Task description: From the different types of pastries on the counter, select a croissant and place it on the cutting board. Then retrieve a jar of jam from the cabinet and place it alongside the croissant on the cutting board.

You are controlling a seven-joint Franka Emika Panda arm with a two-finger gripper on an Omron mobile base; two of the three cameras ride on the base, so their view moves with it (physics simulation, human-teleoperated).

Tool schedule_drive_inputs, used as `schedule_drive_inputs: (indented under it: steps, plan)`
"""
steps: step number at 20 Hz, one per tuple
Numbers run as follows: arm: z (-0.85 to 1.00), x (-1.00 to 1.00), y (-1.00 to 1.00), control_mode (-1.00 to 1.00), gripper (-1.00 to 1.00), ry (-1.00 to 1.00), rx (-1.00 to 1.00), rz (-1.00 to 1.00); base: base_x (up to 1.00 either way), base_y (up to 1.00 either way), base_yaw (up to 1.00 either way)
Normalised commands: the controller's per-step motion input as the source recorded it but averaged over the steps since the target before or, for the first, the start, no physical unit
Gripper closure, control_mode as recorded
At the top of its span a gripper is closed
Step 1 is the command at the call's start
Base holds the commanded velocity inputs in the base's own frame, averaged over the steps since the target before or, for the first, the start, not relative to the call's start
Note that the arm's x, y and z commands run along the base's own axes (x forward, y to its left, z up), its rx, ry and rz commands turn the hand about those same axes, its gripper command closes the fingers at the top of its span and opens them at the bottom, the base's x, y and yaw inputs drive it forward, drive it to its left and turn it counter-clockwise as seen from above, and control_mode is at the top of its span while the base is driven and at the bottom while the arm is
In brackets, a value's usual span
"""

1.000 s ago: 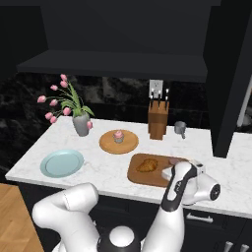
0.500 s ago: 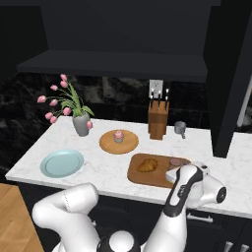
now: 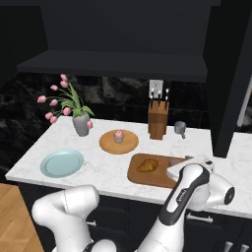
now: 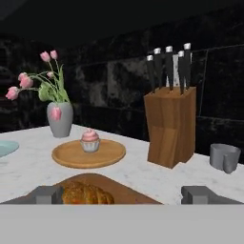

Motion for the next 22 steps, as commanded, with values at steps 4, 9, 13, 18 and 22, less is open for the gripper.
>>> schedule_drive_inputs:
  steps: [4,9,13,18,22]
  plan:
    - [0.72,-0.74,0.57,-1.0,-1.0,0.0,0.0,0.0,0.0,0.0,0.0]
    - [0.38,-0.62,0.99,-1.0,-1.0,0.06,-0.1,0.0,0.0,0.0,0.0]
    - [0.13,-0.94,1.0,-1.0,-1.0,0.01,-0.2,0.01,0.0,0.0,0.0]
    - [0.13,-0.74,1.0,-1.0,-1.0,0.01,-0.21,0.08,0.0,0.0,0.0]
    - [0.04,-0.52,1.0,-1.0,-1.0,0.0,-0.16,0.16,0.0,0.0,0.0]
